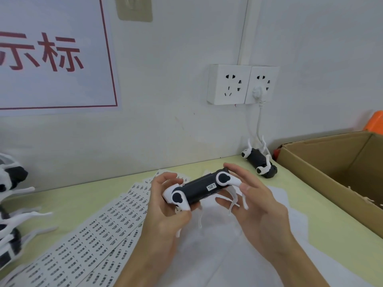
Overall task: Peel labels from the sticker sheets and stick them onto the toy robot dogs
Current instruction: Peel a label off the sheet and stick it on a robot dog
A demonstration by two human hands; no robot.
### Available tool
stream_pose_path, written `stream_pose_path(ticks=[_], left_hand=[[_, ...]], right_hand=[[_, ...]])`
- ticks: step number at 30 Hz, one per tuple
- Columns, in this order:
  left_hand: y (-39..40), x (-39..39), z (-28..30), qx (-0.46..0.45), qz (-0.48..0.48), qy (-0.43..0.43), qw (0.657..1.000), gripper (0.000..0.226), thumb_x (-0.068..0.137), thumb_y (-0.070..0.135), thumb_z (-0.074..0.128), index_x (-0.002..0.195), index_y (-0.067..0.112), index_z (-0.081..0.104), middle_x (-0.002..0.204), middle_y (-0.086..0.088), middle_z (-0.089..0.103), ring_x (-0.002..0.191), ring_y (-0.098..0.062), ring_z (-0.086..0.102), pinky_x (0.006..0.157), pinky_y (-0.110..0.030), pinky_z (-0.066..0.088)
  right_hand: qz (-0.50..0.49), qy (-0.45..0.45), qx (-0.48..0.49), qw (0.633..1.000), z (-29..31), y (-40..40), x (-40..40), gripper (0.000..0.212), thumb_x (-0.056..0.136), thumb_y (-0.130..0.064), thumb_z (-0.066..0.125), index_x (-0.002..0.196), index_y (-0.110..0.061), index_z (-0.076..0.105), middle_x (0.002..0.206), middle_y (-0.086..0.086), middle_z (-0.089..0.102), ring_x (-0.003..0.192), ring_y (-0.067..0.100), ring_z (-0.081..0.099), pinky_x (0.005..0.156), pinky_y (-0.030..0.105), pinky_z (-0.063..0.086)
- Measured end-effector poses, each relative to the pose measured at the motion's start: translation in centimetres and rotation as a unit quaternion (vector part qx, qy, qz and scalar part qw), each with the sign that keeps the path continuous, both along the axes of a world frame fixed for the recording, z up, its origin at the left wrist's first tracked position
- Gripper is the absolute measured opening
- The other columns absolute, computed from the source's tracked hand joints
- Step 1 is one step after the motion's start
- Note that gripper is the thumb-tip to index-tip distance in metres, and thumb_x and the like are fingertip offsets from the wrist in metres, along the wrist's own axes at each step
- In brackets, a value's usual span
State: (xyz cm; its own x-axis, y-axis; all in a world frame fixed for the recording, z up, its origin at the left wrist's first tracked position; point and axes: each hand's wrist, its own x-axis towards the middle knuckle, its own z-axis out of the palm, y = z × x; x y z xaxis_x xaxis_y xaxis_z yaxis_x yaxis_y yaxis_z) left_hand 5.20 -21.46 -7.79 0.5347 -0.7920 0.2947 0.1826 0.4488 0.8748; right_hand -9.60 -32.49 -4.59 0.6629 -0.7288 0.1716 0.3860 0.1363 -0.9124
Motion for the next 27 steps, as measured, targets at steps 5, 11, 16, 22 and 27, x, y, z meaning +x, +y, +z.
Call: stream_pose_path(ticks=[5, 11, 16, 22, 27], left_hand=[[0.1, -0.2, 0.4, 0.015, -0.004, 0.015, 1.000, 0.060, 0.054, 0.010, 0.072, 0.109, 0.031, 0.060, 0.105, -0.004, 0.061, 0.103, -0.027, 0.064, 0.102, -0.055, 0.050], [0.1, -0.9, 1.5, 0.038, -0.028, 0.036, 0.998, 0.053, 0.059, 0.019, 0.075, 0.109, 0.029, 0.062, 0.098, -0.012, 0.065, 0.094, -0.027, 0.062, 0.090, -0.046, 0.055], [-0.4, -1.7, 2.4, 0.063, -0.014, -0.036, 0.997, 0.041, 0.090, -0.007, 0.064, 0.123, 0.017, 0.056, 0.107, -0.008, 0.075, 0.099, -0.025, 0.072, 0.079, -0.034, 0.060], [-0.5, -1.9, 3.5, 0.058, 0.053, -0.126, 0.989, 0.030, 0.094, -0.001, 0.062, 0.116, 0.019, 0.067, 0.105, -0.005, 0.076, 0.096, -0.023, 0.072, 0.068, -0.028, 0.059], [-0.6, -1.2, 3.1, 0.086, 0.095, -0.114, 0.985, 0.034, 0.093, 0.012, 0.067, 0.111, 0.041, 0.073, 0.107, 0.008, 0.074, 0.092, -0.015, 0.073, 0.072, -0.024, 0.058]], right_hand=[[-0.015, -0.011, 0.016, 1.000, -0.2, 0.1, 0.1, 0.045, 0.078, -0.018, 0.053, 0.120, -0.013, 0.070, 0.120, 0.009, 0.070, 0.097, 0.024, 0.068, 0.080, 0.035, 0.059], [-0.054, 0.000, 0.077, 0.996, 0.2, -0.1, 0.6, 0.058, 0.062, -0.038, 0.074, 0.110, -0.005, 0.068, 0.114, 0.016, 0.071, 0.097, 0.033, 0.068, 0.081, 0.038, 0.057], [-0.087, -0.005, 0.193, 0.977, 0.5, -0.7, 0.1, 0.070, 0.053, -0.031, 0.079, 0.116, -0.005, 0.066, 0.109, 0.027, 0.071, 0.085, 0.039, 0.068, 0.079, 0.044, 0.059], [-0.068, -0.017, 0.308, 0.949, -0.4, -1.0, -0.5, 0.036, 0.101, -0.029, 0.044, 0.116, -0.010, 0.071, 0.117, 0.029, 0.068, 0.078, 0.042, 0.071, 0.085, 0.044, 0.056], [-0.044, -0.112, 0.275, 0.954, -0.3, -1.0, -0.5, 0.032, 0.095, -0.023, 0.049, 0.105, -0.007, 0.075, 0.108, 0.022, 0.069, 0.080, 0.038, 0.068, 0.077, 0.041, 0.055]])
